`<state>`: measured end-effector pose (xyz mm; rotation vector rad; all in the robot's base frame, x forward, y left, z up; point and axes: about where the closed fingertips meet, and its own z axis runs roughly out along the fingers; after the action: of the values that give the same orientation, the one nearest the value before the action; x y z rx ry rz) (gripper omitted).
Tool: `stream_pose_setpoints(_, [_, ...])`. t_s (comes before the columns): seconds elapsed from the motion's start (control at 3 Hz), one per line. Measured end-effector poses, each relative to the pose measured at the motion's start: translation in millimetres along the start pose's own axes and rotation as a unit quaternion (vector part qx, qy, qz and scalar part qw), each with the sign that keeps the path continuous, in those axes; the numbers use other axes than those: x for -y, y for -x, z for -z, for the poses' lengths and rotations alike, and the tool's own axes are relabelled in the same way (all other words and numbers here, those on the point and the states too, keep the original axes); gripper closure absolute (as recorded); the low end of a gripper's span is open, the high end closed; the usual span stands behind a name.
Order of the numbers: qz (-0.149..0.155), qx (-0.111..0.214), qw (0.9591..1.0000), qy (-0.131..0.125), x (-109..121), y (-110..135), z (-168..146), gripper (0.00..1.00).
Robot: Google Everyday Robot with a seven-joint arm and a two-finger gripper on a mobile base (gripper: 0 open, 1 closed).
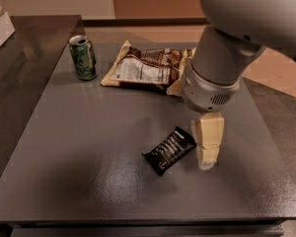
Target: Move rxbar chocolate near brown chip bag
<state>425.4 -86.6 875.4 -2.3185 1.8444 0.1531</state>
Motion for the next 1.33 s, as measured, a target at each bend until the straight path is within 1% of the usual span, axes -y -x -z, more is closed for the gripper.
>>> stream_pose_setpoints(0.33, [0.017, 0.013, 0.9996, 0.017, -5, 8, -25, 0.00])
stream_pose_setpoints(0.67, [0.025, 0.027, 0.9990, 0.024, -10, 9, -41, 0.00])
stream_pose_setpoints(1.0, [0.023, 0.035, 0.9989, 0.022, -11, 6, -49, 0.00])
stream_pose_setpoints(1.33, [0.020, 0.039, 0.9987, 0.025, -12, 3, -52, 0.18])
